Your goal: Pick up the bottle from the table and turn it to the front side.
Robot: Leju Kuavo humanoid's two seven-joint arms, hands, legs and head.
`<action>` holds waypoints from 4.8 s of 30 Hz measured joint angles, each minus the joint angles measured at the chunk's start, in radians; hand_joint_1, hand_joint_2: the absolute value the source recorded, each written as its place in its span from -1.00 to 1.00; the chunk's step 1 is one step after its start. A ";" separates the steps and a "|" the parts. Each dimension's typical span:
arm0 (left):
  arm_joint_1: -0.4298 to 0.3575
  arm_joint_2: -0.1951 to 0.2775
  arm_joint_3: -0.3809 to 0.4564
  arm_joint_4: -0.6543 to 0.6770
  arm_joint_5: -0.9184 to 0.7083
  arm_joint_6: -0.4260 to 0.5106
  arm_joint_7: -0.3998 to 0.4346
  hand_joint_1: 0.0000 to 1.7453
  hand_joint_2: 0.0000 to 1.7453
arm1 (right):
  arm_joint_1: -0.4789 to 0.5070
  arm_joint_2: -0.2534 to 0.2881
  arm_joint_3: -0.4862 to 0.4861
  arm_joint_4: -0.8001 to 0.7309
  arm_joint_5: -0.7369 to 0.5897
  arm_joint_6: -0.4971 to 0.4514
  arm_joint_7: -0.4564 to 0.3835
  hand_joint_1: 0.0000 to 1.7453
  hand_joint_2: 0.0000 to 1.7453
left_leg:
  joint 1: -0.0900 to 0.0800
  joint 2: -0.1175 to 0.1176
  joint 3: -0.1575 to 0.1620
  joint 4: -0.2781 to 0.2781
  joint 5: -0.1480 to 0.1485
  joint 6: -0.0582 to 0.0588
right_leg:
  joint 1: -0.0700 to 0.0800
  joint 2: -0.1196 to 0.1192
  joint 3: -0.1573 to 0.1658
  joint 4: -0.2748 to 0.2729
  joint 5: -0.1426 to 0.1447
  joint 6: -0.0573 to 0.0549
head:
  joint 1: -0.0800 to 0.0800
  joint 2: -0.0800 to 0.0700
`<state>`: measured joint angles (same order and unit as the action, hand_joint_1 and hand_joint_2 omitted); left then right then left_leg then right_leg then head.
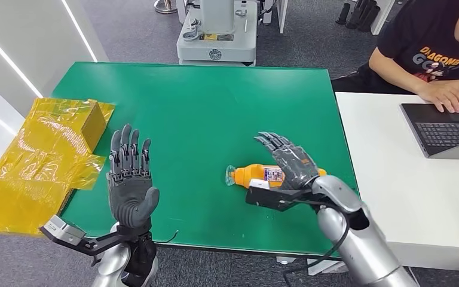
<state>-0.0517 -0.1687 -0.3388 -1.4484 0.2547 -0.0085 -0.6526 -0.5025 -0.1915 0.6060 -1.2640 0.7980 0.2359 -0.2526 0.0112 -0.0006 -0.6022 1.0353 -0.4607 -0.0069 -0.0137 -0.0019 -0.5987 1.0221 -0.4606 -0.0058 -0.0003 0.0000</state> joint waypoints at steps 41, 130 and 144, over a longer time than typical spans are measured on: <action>-0.014 0.021 -0.017 -0.003 0.029 0.027 -0.001 -1.00 1.00 | -0.509 -0.005 0.593 0.755 -0.276 0.248 -0.079 -1.00 1.00 | 0.000 -0.001 0.000 0.001 0.000 0.000 | 0.000 0.000 -0.001 0.000 0.000 0.001 | 0.000 0.000; -0.080 0.016 -0.036 0.062 0.136 0.001 0.156 -1.00 1.00 | 0.032 0.091 0.093 0.256 -0.246 -0.912 -0.245 1.00 1.00 | 0.001 0.000 -0.001 0.001 0.000 0.000 | 0.001 0.001 -0.002 0.000 0.000 0.001 | 0.000 0.000; -0.144 0.015 -0.076 0.101 0.077 -0.013 0.184 -1.00 1.00 | -0.012 0.215 0.130 0.274 -0.285 -0.705 -0.185 1.00 1.00 | 0.001 0.000 -0.002 0.000 0.000 0.000 | 0.001 0.001 -0.003 0.000 0.000 0.001 | 0.000 0.000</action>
<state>-0.1958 -0.1535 -0.4143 -1.3471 0.3316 -0.0214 -0.4690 -0.5146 0.0234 0.7362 -0.9905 0.5132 -0.4689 -0.4380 0.0117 -0.0002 -0.6043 1.0355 -0.4610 -0.0073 -0.0131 -0.0012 -0.6015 1.0222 -0.4608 -0.0053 -0.0005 0.0000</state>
